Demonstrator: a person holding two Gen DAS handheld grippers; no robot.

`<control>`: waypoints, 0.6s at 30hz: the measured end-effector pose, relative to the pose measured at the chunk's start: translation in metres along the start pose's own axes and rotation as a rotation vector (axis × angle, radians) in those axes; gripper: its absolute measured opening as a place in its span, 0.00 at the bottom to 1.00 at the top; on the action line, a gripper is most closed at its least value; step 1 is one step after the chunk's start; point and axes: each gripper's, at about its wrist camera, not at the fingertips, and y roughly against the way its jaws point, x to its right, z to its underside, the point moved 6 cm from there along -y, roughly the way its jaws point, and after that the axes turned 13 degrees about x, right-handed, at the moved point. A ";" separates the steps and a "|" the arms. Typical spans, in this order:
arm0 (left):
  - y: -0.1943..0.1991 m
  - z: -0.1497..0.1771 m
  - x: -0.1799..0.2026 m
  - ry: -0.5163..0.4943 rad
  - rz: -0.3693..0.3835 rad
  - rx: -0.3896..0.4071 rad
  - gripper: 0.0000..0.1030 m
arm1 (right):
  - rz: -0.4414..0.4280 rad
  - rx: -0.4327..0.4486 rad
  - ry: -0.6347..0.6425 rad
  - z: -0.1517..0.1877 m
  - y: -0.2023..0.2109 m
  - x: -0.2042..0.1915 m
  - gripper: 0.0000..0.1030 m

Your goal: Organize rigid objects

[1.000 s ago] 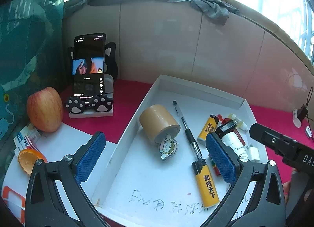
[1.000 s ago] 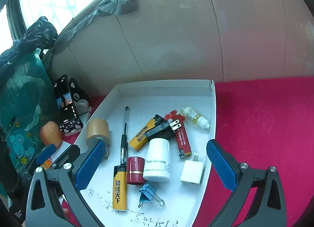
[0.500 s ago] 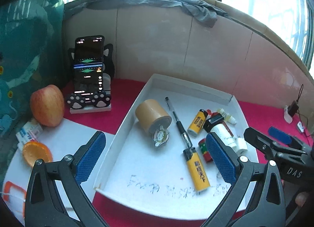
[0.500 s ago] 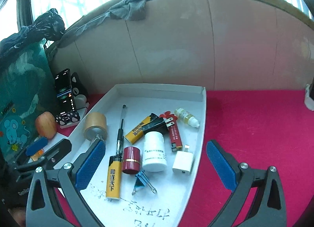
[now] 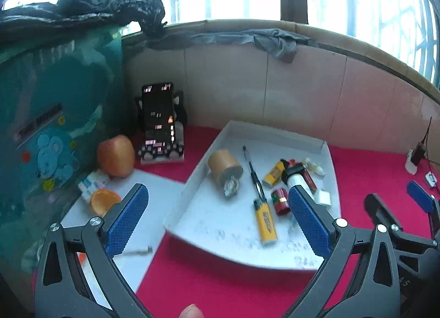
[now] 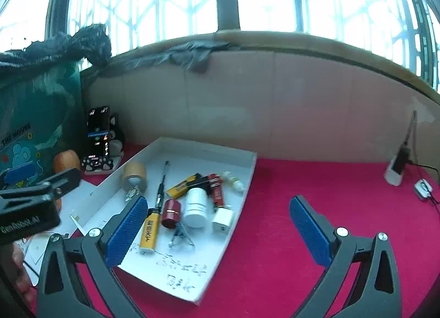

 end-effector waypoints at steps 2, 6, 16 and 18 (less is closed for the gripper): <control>0.008 -0.001 0.004 -0.029 -0.011 0.000 1.00 | 0.022 0.022 -0.018 -0.004 0.011 0.009 1.00; 0.036 -0.001 0.018 -0.136 -0.026 0.092 1.00 | 0.124 0.078 -0.028 -0.021 0.035 0.033 1.00; 0.074 -0.004 0.039 -0.091 0.121 0.098 1.00 | 0.081 0.137 -0.039 -0.034 0.104 0.061 1.00; 0.078 -0.006 0.038 -0.083 0.114 0.094 1.00 | 0.083 0.152 -0.047 -0.036 0.115 0.065 1.00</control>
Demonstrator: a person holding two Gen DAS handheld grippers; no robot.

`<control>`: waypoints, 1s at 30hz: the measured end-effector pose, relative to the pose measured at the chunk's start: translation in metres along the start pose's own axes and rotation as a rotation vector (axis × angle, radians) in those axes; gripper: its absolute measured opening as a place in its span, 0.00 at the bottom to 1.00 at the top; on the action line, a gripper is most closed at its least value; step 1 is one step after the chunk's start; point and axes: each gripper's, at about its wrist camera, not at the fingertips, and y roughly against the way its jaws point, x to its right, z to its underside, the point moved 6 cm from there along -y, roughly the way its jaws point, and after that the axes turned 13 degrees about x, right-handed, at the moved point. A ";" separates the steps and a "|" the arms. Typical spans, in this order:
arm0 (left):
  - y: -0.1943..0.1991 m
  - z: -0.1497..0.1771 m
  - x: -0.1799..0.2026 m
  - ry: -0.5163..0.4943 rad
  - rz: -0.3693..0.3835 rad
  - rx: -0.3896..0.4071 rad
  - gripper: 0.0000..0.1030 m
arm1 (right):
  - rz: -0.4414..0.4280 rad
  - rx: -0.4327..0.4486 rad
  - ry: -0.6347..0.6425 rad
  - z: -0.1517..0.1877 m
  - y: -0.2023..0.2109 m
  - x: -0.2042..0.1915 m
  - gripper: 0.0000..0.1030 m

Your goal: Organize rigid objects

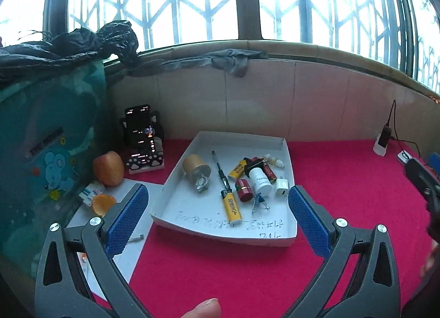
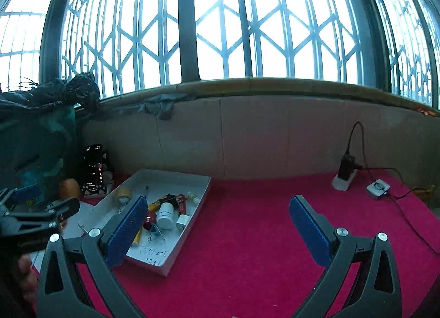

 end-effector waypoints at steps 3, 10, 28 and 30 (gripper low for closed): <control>0.004 0.001 -0.002 0.023 -0.011 -0.025 1.00 | 0.013 0.021 -0.019 -0.003 0.015 0.007 1.00; 0.021 0.005 -0.002 0.025 -0.008 -0.033 1.00 | 0.086 0.061 -0.035 -0.013 0.045 0.041 1.00; 0.061 -0.025 0.002 -0.002 -0.055 0.094 1.00 | 0.128 0.229 -0.107 -0.051 0.109 0.081 1.00; 0.062 -0.023 0.001 0.000 -0.047 0.087 1.00 | 0.116 0.236 -0.106 -0.052 0.110 0.078 1.00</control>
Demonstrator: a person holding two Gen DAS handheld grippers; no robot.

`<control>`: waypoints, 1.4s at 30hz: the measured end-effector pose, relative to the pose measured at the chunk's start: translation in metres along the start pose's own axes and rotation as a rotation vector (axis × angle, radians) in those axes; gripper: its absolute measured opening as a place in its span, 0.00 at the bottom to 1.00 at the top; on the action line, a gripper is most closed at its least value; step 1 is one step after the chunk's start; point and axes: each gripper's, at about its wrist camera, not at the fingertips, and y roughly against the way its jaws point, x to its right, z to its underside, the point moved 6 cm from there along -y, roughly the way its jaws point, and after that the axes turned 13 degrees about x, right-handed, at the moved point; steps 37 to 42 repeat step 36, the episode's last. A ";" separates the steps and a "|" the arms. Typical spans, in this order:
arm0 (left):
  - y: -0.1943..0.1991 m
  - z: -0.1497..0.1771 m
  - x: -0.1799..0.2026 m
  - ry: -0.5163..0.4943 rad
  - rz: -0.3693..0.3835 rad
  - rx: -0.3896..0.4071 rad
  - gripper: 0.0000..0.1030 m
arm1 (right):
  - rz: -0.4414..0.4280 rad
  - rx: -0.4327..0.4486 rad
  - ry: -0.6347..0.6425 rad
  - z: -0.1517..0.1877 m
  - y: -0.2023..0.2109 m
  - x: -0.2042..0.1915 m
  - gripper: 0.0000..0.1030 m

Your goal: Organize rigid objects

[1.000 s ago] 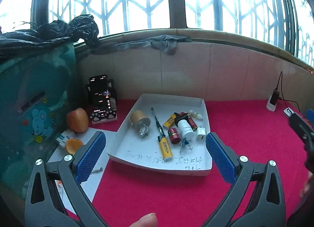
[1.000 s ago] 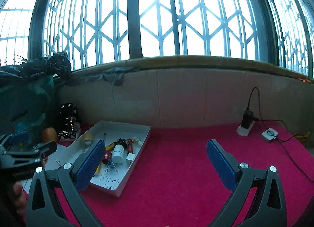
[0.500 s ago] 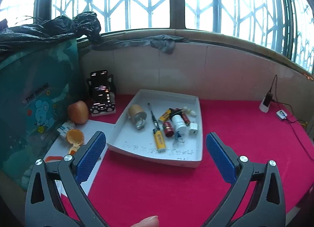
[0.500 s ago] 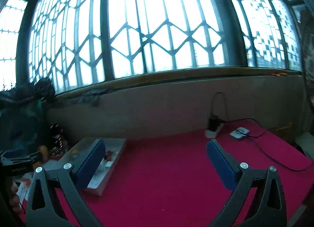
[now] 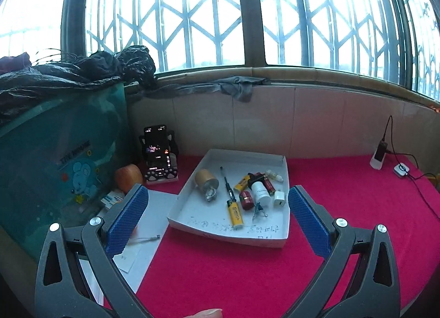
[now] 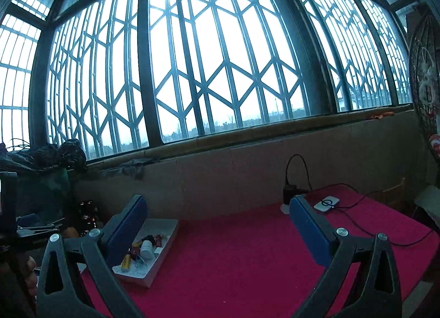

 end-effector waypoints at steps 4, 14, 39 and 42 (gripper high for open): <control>-0.003 0.007 0.000 0.001 -0.002 -0.018 1.00 | -0.033 -0.015 -0.002 0.009 -0.001 -0.010 1.00; -0.008 0.009 -0.016 0.026 -0.052 -0.035 1.00 | -0.094 -0.027 0.009 0.013 0.005 -0.027 1.00; -0.019 0.022 -0.009 0.047 0.000 -0.090 1.00 | -0.102 -0.074 -0.012 0.024 0.000 -0.027 1.00; -0.019 0.022 -0.009 0.047 0.000 -0.090 1.00 | -0.102 -0.074 -0.012 0.024 0.000 -0.027 1.00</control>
